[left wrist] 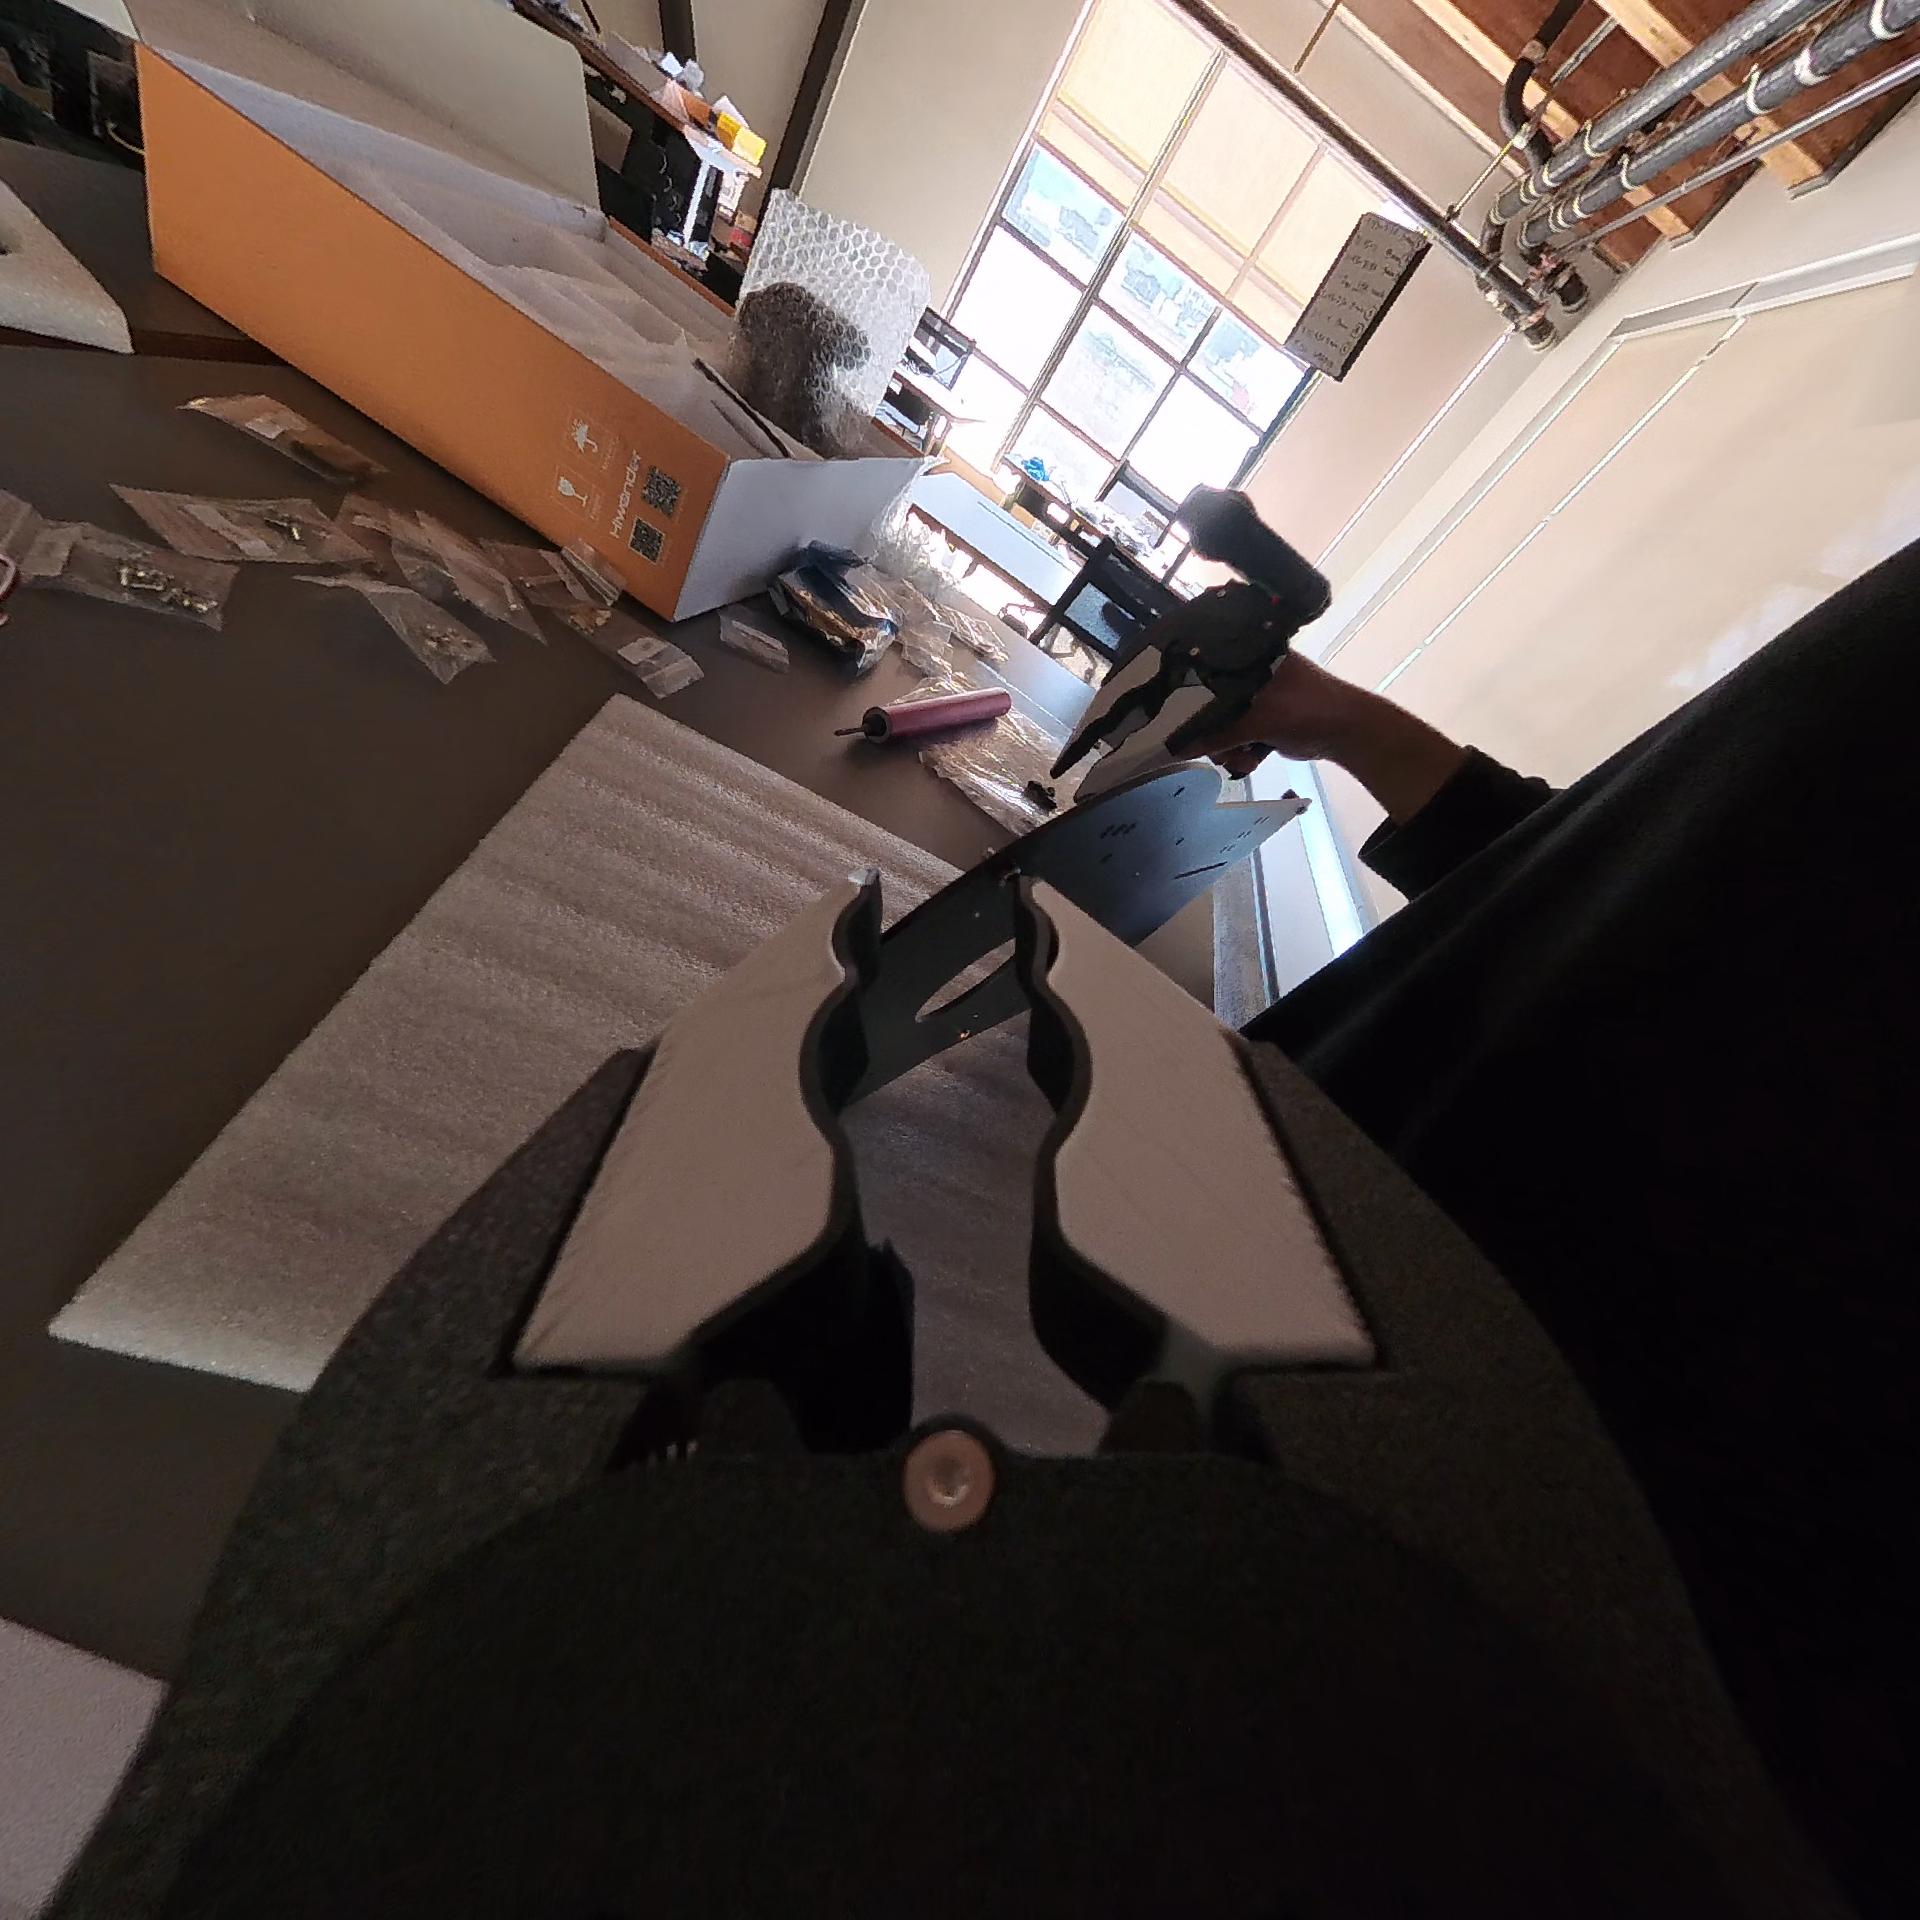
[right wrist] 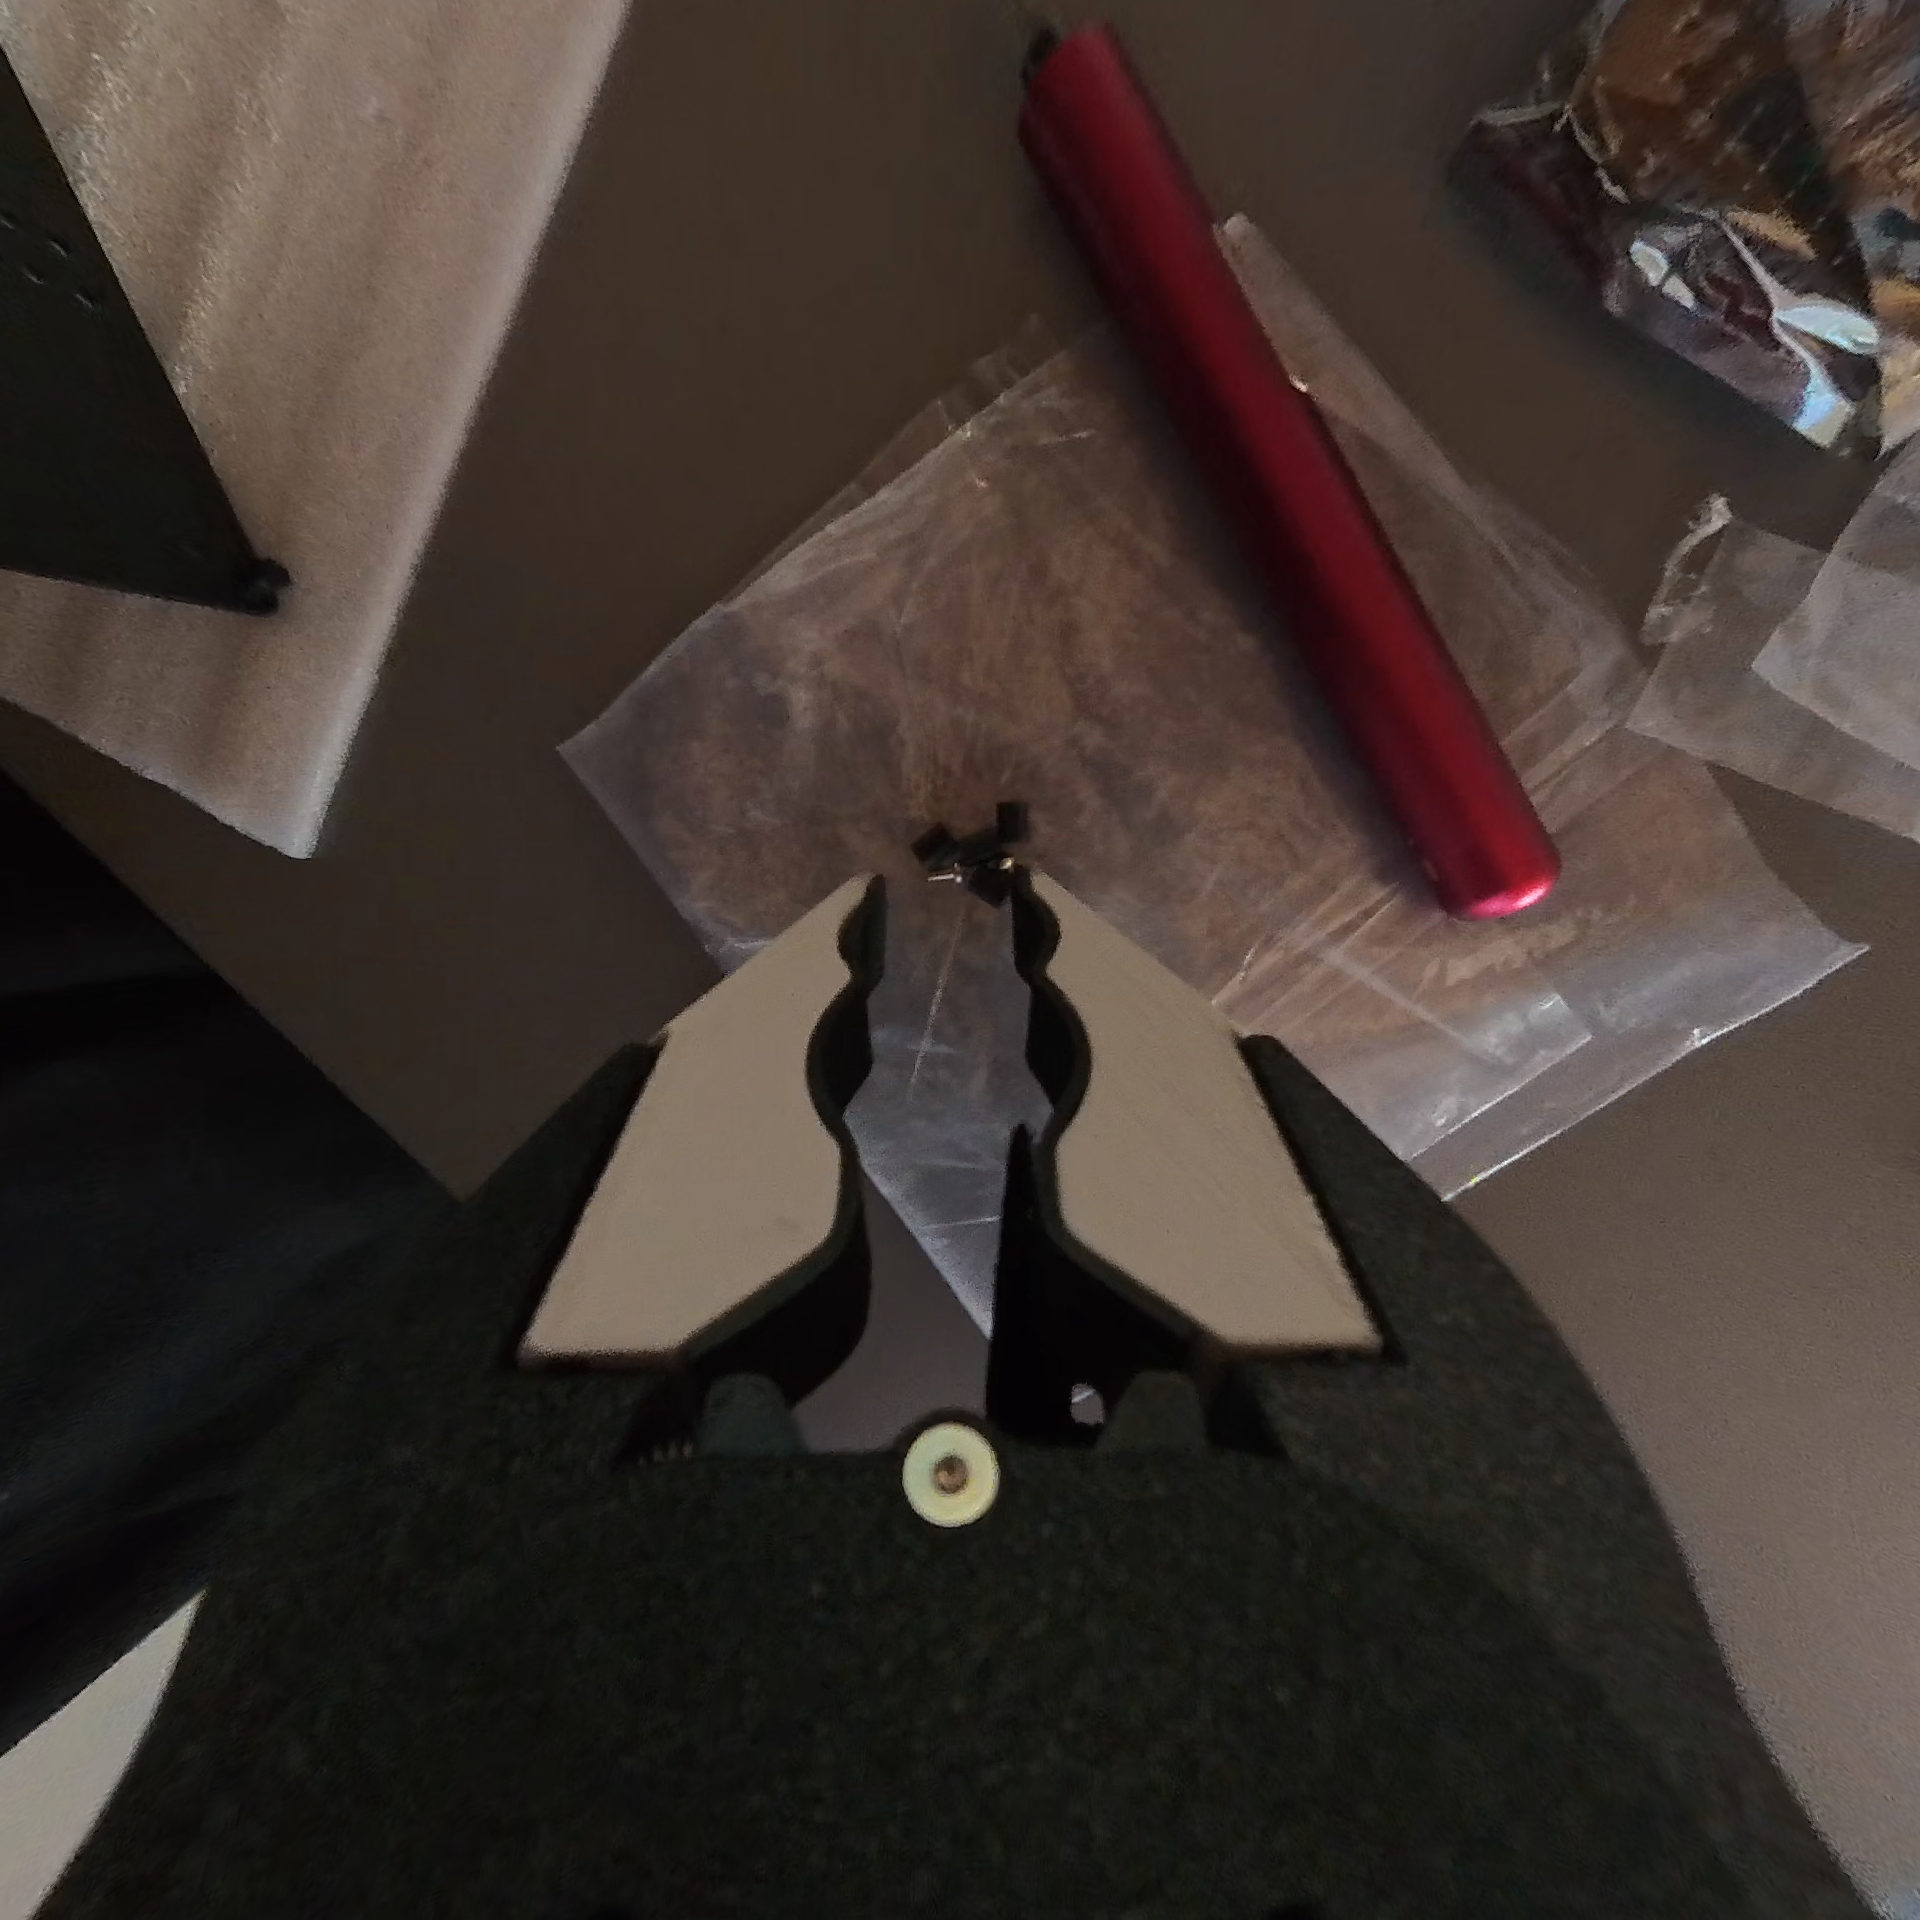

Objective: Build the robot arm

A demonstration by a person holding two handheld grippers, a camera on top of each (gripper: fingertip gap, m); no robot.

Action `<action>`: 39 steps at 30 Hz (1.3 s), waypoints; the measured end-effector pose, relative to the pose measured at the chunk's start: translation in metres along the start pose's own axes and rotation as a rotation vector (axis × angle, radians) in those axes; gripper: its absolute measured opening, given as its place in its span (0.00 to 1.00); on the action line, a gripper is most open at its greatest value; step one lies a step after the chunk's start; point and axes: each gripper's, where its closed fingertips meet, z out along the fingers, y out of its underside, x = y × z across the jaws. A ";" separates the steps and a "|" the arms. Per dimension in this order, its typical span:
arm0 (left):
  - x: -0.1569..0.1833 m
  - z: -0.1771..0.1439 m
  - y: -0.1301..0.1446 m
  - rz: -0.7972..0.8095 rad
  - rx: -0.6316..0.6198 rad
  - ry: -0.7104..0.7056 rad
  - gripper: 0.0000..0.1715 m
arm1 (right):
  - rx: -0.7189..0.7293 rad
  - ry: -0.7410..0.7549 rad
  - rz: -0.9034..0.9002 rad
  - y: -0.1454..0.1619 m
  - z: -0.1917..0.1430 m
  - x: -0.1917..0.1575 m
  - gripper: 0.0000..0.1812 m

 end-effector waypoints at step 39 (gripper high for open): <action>-0.002 0.002 -0.001 -0.002 -0.007 -0.042 0.15 | 0.046 -0.054 -0.147 0.011 0.008 -0.001 0.03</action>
